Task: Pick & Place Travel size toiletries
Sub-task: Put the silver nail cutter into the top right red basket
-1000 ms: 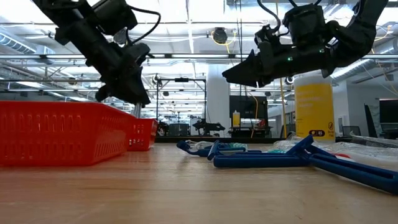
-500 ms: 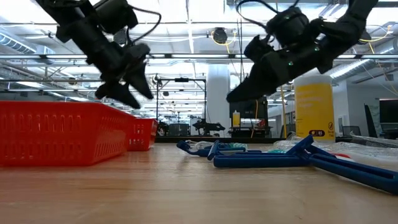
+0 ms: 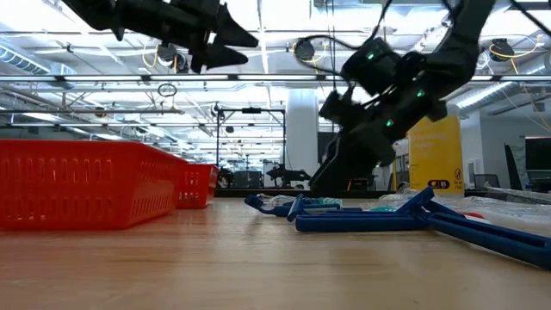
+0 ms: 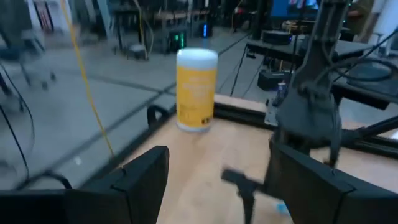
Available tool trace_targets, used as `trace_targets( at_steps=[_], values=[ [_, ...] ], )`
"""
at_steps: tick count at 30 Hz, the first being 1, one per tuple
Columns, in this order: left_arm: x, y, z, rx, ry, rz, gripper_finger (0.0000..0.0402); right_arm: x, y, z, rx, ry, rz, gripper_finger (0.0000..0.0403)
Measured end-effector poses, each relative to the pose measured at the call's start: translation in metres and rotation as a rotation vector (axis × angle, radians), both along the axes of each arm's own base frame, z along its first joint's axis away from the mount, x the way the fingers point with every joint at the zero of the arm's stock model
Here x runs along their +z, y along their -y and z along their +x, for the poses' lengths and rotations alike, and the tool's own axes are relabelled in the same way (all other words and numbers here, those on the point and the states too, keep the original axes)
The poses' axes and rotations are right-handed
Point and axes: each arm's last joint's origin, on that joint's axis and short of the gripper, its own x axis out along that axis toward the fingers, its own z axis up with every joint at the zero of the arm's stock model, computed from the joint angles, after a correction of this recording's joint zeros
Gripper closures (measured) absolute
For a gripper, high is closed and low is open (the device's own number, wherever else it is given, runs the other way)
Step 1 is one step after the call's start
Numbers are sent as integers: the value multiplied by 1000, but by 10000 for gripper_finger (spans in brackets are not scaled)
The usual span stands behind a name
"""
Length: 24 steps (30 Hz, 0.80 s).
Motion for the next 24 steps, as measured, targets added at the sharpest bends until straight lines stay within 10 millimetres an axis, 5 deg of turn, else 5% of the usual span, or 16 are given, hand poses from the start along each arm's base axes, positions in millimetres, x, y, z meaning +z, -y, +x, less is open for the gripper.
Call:
trace_targets(
  at_steps=[11,24],
  values=[
    [-4,-2,-1,1,-58,57,146,-15,1,14,25,-181,-2,168],
    [-7,-2,-1,1,-97,45,155,-13,8,7,15,-235,-1,318]
  ],
)
